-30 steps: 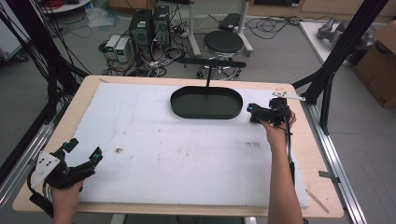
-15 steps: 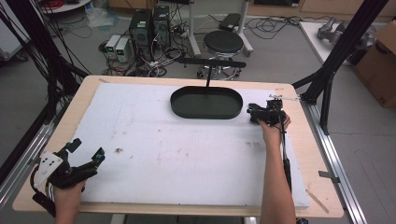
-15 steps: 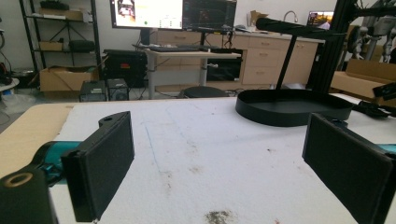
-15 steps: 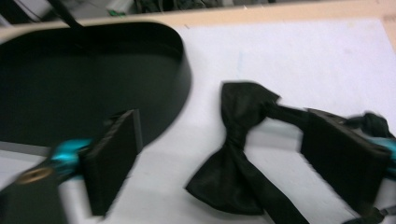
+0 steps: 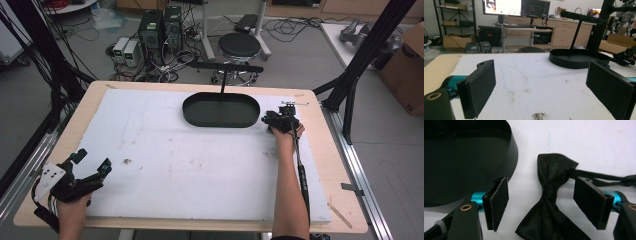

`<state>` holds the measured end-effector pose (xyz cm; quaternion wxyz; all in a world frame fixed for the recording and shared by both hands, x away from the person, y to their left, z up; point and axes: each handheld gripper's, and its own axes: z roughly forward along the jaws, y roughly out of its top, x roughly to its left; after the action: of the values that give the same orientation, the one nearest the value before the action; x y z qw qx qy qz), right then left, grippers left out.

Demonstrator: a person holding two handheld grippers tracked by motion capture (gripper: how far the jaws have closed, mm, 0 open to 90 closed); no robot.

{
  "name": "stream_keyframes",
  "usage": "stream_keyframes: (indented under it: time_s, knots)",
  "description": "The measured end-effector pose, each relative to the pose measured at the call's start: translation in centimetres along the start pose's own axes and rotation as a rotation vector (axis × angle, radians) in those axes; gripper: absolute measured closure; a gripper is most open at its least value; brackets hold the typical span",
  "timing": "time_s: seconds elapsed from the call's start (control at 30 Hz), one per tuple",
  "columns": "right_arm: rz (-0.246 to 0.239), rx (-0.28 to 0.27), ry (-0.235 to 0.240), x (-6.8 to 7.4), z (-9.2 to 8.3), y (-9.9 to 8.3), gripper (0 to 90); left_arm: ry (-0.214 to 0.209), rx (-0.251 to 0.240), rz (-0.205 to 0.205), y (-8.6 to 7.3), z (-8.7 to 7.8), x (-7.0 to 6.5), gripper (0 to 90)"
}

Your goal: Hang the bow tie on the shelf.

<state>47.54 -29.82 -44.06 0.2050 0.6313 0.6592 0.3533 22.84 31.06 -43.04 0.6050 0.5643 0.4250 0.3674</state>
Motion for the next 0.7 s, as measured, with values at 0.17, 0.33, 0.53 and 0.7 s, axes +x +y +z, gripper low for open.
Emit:
stream_keyframes:
  time_s: [0.17, 0.33, 0.53, 0.7]
  knots:
    - [0.022, -0.004, -0.001, -0.12, 0.26, -0.09, 42.8, -0.001, 0.000, -0.004, -0.06, -0.08, 0.02, 9.6]
    - [0.011, -0.002, -0.026, 0.00, 0.34, -0.13, 51.8, -0.001, 0.000, -0.008, -0.10, -0.09, 0.02, 9.5]
    - [-0.023, 0.006, -0.034, 0.26, 0.59, -0.09, 55.0, -0.004, 0.002, -0.007, -0.16, -0.05, -0.07, 9.5]
    - [-0.006, 0.007, -0.041, -0.09, 0.49, -0.13, 73.8, -0.004, 0.005, -0.007, -0.27, -0.01, -0.08, 9.5]
